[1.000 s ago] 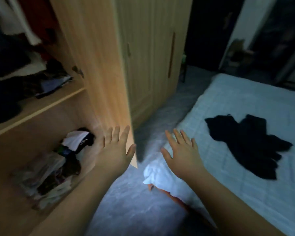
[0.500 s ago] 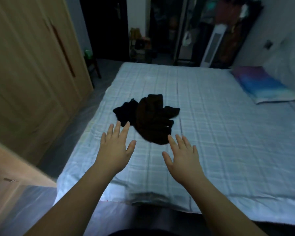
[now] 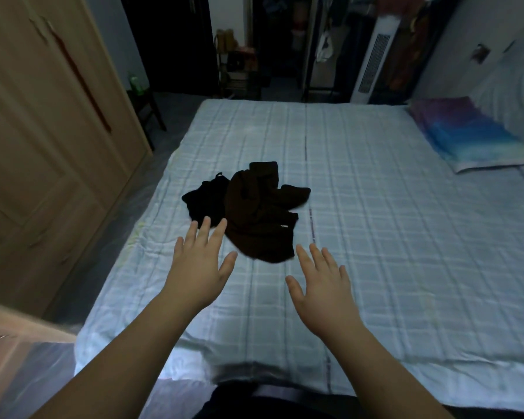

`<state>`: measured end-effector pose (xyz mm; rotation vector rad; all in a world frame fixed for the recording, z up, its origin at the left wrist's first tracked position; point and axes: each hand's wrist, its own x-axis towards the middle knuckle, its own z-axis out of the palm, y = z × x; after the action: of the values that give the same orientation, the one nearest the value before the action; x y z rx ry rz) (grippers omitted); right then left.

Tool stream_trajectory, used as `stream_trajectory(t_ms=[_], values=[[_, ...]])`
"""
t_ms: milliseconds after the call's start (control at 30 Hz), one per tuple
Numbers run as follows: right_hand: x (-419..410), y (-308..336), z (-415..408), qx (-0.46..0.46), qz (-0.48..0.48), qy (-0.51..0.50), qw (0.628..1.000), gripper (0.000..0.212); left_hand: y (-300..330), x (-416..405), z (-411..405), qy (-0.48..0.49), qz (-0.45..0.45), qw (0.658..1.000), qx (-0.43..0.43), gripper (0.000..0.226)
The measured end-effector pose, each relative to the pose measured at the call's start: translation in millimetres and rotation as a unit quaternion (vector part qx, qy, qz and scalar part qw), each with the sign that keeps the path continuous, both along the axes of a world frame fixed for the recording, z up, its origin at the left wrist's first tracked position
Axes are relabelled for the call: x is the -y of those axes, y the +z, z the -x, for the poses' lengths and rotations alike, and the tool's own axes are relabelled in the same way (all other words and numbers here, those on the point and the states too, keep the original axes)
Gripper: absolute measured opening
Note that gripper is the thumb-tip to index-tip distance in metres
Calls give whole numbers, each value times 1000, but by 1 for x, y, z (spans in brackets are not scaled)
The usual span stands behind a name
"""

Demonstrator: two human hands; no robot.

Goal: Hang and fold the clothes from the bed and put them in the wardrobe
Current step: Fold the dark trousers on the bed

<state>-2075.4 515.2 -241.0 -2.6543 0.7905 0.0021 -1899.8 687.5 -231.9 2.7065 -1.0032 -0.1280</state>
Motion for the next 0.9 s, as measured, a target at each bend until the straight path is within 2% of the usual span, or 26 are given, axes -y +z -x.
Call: stream_trajectory(t_ms=[200, 333, 533, 800, 900], values=[[20, -25, -82, -18, 2, 1, 1000, 67, -32, 16, -76, 3, 15, 999, -32, 73], [38, -53, -144, -62, -23, -10, 998, 67, -63, 26, -146, 21, 23, 997, -72, 77], [77, -123, -207, -96, -62, -77, 990, 70, -126, 61, -232, 14, -21, 994, -109, 70], [134, -248, -243, -135, -104, -94, 981, 72, -242, 140, -227, -72, -64, 986, -135, 70], [165, -308, -257, -110, -171, -150, 968, 73, -289, 169, -212, -77, -76, 984, -144, 72]])
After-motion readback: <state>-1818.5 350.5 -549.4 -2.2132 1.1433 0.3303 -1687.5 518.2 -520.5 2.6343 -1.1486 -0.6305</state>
